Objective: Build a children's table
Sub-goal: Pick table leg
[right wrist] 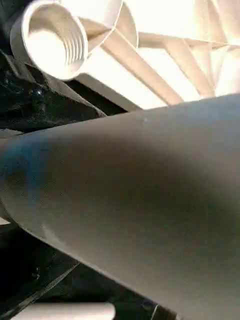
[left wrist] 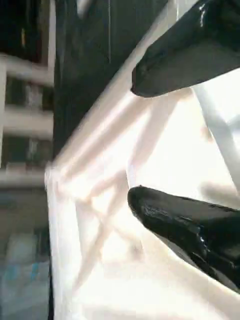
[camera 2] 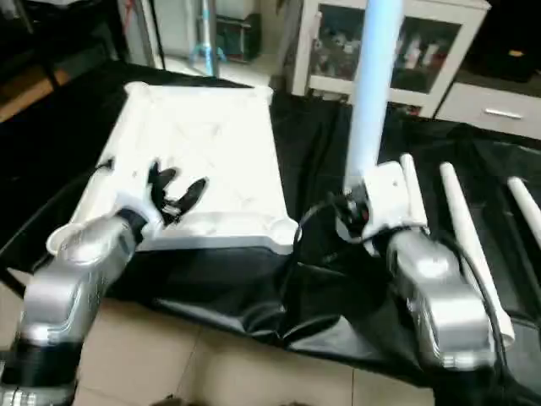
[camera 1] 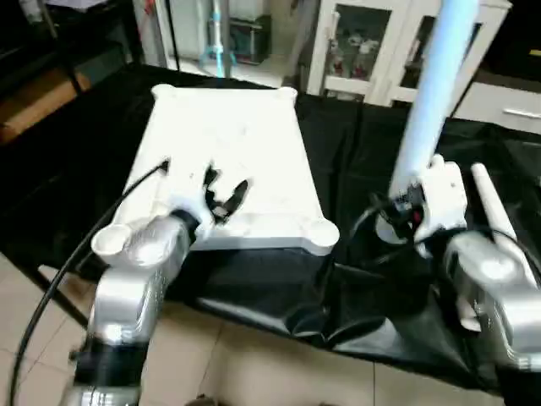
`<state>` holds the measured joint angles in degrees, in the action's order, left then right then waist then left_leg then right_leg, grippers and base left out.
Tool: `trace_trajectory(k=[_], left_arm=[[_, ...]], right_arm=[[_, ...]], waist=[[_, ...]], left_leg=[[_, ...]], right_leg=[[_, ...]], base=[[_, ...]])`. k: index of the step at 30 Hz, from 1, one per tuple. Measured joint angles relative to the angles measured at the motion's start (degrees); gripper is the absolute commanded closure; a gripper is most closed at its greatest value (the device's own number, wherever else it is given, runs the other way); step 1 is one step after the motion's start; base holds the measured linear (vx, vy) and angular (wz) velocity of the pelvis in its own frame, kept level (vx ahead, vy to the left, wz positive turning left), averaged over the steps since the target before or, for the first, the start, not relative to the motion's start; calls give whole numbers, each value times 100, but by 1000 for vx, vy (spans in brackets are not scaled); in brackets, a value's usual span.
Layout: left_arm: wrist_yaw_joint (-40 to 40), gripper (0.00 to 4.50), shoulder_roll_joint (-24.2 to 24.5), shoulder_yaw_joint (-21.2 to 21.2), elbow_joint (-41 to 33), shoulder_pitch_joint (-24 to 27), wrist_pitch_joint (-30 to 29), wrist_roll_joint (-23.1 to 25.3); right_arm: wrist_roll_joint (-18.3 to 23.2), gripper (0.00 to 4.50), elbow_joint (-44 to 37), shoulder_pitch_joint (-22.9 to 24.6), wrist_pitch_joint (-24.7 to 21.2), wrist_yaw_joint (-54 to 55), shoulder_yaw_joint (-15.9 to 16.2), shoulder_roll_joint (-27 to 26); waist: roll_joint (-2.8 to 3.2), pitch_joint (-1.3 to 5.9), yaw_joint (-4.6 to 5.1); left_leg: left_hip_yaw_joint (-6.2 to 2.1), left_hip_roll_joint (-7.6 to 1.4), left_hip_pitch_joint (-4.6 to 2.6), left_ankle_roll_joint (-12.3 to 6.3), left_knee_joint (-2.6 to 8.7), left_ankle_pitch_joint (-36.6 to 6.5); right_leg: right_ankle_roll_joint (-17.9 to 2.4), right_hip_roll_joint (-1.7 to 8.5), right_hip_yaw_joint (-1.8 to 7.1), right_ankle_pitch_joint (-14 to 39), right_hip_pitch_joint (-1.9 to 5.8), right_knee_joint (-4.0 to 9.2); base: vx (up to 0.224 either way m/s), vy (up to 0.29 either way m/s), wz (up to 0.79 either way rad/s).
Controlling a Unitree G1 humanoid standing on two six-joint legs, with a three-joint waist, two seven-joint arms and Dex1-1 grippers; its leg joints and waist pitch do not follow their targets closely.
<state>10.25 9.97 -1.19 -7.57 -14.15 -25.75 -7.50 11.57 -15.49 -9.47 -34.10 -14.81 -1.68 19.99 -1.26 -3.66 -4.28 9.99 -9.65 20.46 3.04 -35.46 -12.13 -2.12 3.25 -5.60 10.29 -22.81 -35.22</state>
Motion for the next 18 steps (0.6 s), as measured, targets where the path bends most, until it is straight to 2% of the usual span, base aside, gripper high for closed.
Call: trace_trajectory(k=[4,8,11,13,14,15,16,17,18], left_arm=[[-508,119,-226,-2,-16,264,402,393],[-851,119,-370,11,-243,383,624,506],[-967,119,-391,-42,-409,559,672,628],[-996,119,-417,-54,-519,676,672,726],[-998,119,-414,-71,-536,689,668,746],[-999,119,-391,-85,-569,687,667,774],[-1002,119,-366,-77,-586,686,669,789],[-1008,119,-362,-69,-601,687,669,801],[-1013,119,-369,-70,-629,688,670,830]], right_arm=[[334,262,-40,51,124,1,-23,-537],[366,262,-42,42,490,-40,78,-569],[419,262,-57,40,515,-60,81,-714],[432,262,-151,52,496,-71,94,-808],[432,262,-194,66,491,-75,108,-814],[435,262,-231,70,486,-76,114,-820],[441,262,-256,73,486,-75,115,-822],[447,262,-263,78,487,-74,115,-822],[459,262,-266,92,487,-70,120,-819]], waist=[[-46,1,48],[-63,8,56],[-101,33,98],[-86,33,165],[-63,28,201],[-63,29,225],[-91,45,241],[-130,69,251],[-183,102,246]], left_leg=[[0,0,-13,-6,-4,6],[0,6,-5,-13,-12,7],[-5,-1,-2,-15,-11,3],[-50,-44,0,-12,-7,4],[-102,-86,-4,-8,-3,6],[-122,-134,-5,13,-4,17],[-138,-149,-6,20,-4,31],[-151,-158,-10,32,-6,51],[-149,-181,-5,36,-9,61]], right_leg=[[3,0,-1,-7,-5,9],[19,7,2,-16,9,30],[22,0,-6,-18,7,33],[18,-37,-56,-27,48,88],[10,-67,-106,-31,91,123],[-20,-87,-136,-1,100,84],[-63,-76,-109,56,77,-51],[-69,-59,-66,151,43,-176],[-147,-81,-44,224,11,-244]], base=[[0,0,0],[0,0,0],[0,0,0],[0,0,0],[0,0,0],[19,-81,11],[19,-81,11],[22,-130,7],[9,-79,3]])
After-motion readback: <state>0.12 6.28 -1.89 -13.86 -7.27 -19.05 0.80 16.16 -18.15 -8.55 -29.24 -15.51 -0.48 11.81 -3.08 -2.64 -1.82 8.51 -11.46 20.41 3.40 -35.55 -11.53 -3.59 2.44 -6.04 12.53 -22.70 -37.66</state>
